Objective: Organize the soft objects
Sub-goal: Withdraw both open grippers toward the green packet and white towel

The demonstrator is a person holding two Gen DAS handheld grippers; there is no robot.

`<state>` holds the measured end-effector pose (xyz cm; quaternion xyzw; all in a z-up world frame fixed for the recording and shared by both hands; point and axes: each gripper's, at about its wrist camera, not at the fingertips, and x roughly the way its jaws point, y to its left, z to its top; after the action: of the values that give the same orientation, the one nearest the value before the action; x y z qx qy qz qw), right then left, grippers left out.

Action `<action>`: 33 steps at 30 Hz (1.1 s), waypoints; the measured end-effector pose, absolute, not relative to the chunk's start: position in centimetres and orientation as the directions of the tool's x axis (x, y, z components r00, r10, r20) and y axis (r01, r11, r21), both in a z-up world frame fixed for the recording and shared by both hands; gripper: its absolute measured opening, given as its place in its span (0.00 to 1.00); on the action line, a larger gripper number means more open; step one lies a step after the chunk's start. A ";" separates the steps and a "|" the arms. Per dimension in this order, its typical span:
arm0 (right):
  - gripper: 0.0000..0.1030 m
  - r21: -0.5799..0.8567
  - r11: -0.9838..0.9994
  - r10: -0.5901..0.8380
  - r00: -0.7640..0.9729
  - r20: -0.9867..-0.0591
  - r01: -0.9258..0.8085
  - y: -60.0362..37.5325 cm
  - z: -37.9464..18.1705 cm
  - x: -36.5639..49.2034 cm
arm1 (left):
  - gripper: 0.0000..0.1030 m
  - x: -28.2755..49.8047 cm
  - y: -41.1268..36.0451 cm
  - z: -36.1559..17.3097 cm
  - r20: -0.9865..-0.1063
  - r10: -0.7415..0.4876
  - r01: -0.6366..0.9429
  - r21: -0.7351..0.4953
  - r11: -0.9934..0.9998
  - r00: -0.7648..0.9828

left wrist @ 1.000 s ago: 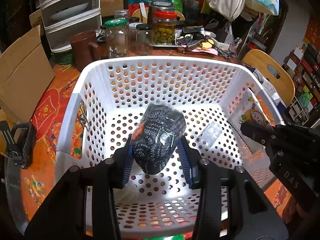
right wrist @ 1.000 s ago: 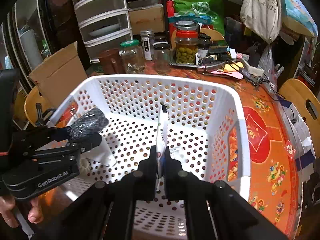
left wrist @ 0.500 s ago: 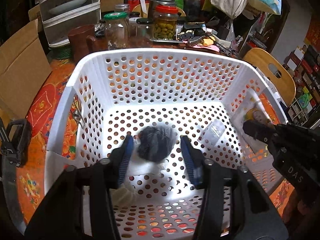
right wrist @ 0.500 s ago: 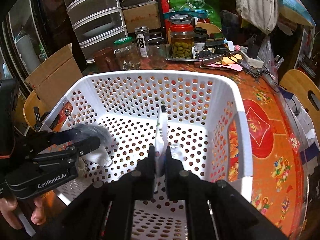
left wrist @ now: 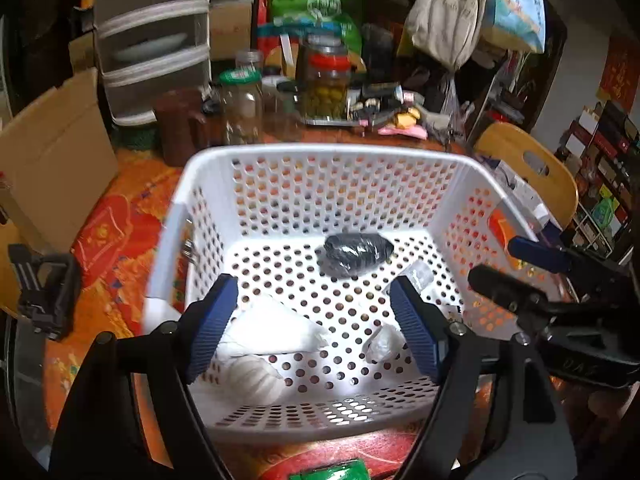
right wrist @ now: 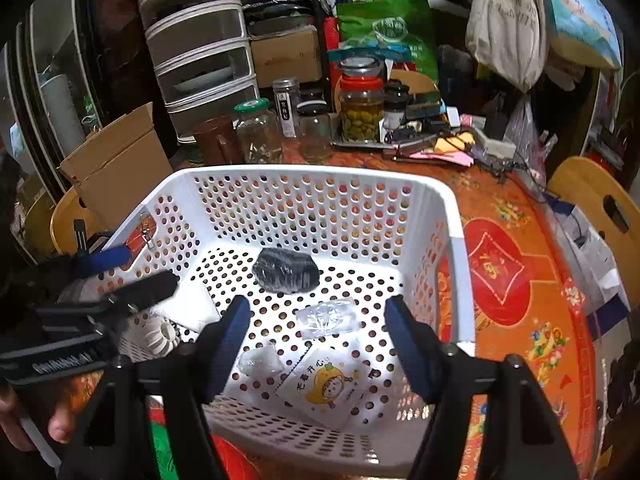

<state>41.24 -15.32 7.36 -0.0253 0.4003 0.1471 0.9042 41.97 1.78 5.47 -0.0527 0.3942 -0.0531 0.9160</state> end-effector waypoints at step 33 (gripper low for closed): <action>0.79 0.040 0.932 0.307 0.726 -0.615 -0.360 -15.0 11.8 28.6 | 0.96 23.7 3.4 12.0 -0.523 -0.214 0.165 -0.138 0.976 0.825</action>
<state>28.58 -14.98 11.83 -0.0409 0.3233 0.1796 0.9282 23.73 3.36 12.03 -0.0435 0.2787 -0.0993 0.9542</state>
